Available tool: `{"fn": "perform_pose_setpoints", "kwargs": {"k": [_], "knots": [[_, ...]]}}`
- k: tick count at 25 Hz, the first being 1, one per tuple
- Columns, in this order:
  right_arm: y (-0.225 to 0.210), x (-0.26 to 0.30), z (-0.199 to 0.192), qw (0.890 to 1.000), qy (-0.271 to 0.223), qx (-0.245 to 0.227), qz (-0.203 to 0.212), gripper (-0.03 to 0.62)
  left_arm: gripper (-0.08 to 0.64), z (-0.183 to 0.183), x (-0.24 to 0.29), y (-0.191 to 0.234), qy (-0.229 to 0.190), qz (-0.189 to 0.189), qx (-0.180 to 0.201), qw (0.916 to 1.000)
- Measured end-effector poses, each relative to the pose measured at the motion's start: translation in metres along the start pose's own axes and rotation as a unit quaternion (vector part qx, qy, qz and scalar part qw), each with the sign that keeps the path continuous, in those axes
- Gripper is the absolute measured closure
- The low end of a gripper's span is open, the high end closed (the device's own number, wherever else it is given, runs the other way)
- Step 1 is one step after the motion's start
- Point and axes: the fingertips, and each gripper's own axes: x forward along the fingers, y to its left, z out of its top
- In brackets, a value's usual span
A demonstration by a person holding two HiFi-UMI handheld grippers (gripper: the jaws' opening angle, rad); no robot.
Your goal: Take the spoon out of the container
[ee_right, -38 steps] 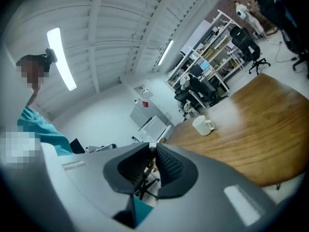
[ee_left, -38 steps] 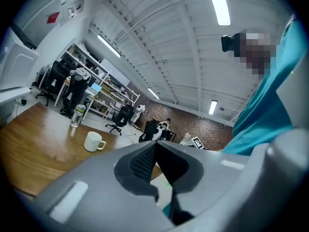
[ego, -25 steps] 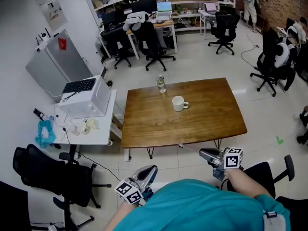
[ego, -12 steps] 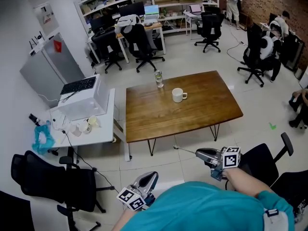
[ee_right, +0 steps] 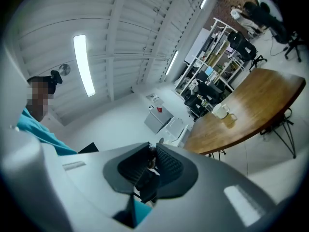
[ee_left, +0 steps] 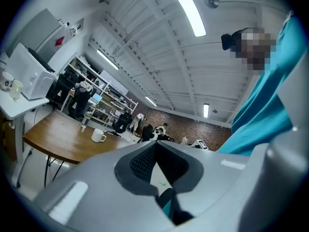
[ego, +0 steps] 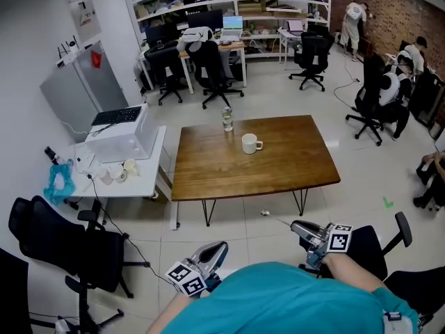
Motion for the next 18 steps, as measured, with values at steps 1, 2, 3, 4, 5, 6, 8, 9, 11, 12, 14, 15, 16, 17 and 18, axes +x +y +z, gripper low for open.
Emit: {"fn": "perform_pose_setpoints", "kwargs": {"k": [1, 2, 3, 4, 5, 6, 8, 9, 11, 12, 14, 15, 16, 17, 18], "knots": [[0.000, -0.005, 0.002, 1.000, 0.000, -0.004, 0.001, 0.548, 0.558, -0.001, 0.006, -0.004, 0.002, -0.002, 0.004, 1.0000], [0.000, -0.010, 0.003, 1.000, 0.001, -0.009, 0.001, 0.548, 0.558, -0.002, 0.011, -0.008, 0.004, -0.006, 0.009, 0.9999], [0.001, -0.014, 0.004, 1.000, 0.003, -0.013, 0.001, 0.548, 0.558, -0.003, 0.015, -0.013, 0.005, -0.009, 0.014, 0.9998], [0.002, -0.018, 0.005, 1.000, 0.005, -0.016, 0.001, 0.548, 0.558, -0.004, 0.018, -0.017, 0.007, -0.010, 0.016, 0.9998], [0.003, -0.021, 0.007, 1.000, 0.005, -0.018, 0.000, 0.548, 0.558, -0.004, 0.021, -0.021, 0.009, -0.010, 0.014, 0.9998], [0.005, -0.024, 0.009, 1.000, 0.005, -0.018, 0.000, 0.548, 0.558, -0.004, 0.023, -0.024, 0.010, -0.009, 0.013, 0.9998], [0.009, -0.026, 0.011, 1.000, 0.001, -0.019, 0.001, 0.548, 0.558, -0.002, 0.023, -0.028, 0.012, -0.009, 0.015, 0.9998], [0.011, -0.026, 0.011, 1.000, 0.000, -0.018, 0.001, 0.548, 0.558, -0.001, 0.022, -0.029, 0.012, -0.010, 0.017, 0.9997], [0.013, -0.027, 0.009, 1.000, -0.001, -0.018, 0.003, 0.548, 0.558, -0.002, 0.022, -0.031, 0.015, -0.012, 0.020, 0.9996], [0.012, -0.027, 0.009, 1.000, -0.001, -0.018, 0.005, 0.548, 0.558, -0.003, 0.023, -0.031, 0.016, -0.012, 0.020, 0.9996], [0.007, -0.023, 0.009, 1.000, -0.001, -0.019, 0.008, 0.548, 0.558, -0.004, 0.026, -0.028, 0.018, -0.012, 0.020, 0.9996], [0.005, -0.019, 0.009, 1.000, -0.001, -0.019, 0.009, 0.548, 0.558, -0.004, 0.027, -0.025, 0.018, -0.012, 0.021, 0.9995], [0.003, -0.016, 0.009, 1.000, 0.000, -0.019, 0.010, 0.548, 0.558, -0.004, 0.027, -0.022, 0.018, -0.012, 0.021, 0.9995], [0.002, -0.013, 0.009, 1.000, 0.001, -0.019, 0.010, 0.548, 0.558, -0.003, 0.026, -0.019, 0.017, -0.011, 0.021, 0.9996], [0.001, -0.011, 0.008, 1.000, 0.003, -0.019, 0.010, 0.548, 0.558, -0.002, 0.025, -0.017, 0.016, -0.010, 0.021, 0.9996]]}}
